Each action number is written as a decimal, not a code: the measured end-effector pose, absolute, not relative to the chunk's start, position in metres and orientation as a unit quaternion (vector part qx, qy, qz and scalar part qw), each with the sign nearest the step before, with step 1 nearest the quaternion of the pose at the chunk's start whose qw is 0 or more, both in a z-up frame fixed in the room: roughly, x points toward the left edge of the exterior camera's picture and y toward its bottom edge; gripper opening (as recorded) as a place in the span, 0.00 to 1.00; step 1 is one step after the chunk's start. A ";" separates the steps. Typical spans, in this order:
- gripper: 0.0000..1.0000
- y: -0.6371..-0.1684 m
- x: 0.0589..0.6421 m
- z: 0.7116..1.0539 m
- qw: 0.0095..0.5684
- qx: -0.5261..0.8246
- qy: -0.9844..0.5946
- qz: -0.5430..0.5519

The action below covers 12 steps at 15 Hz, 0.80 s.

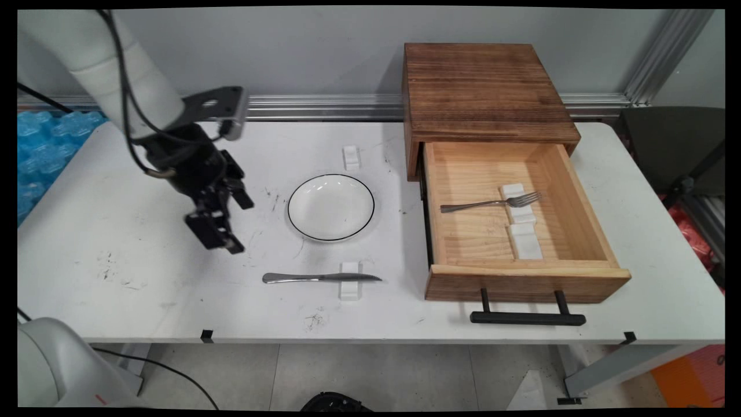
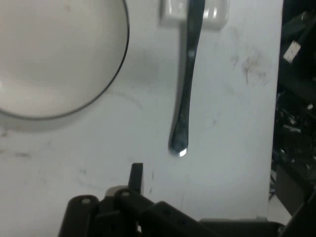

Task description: Pick up the knife from the right of the white plate

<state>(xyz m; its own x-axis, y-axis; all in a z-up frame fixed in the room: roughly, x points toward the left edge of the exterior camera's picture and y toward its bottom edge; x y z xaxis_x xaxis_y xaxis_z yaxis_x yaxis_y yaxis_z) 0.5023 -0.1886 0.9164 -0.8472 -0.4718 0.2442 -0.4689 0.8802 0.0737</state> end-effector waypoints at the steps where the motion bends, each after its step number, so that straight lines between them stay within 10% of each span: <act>1: 1.00 -0.190 0.485 0.907 0.125 0.247 -0.961 -0.002; 12: 1.00 -0.212 0.412 0.820 0.098 0.250 -0.963 0.017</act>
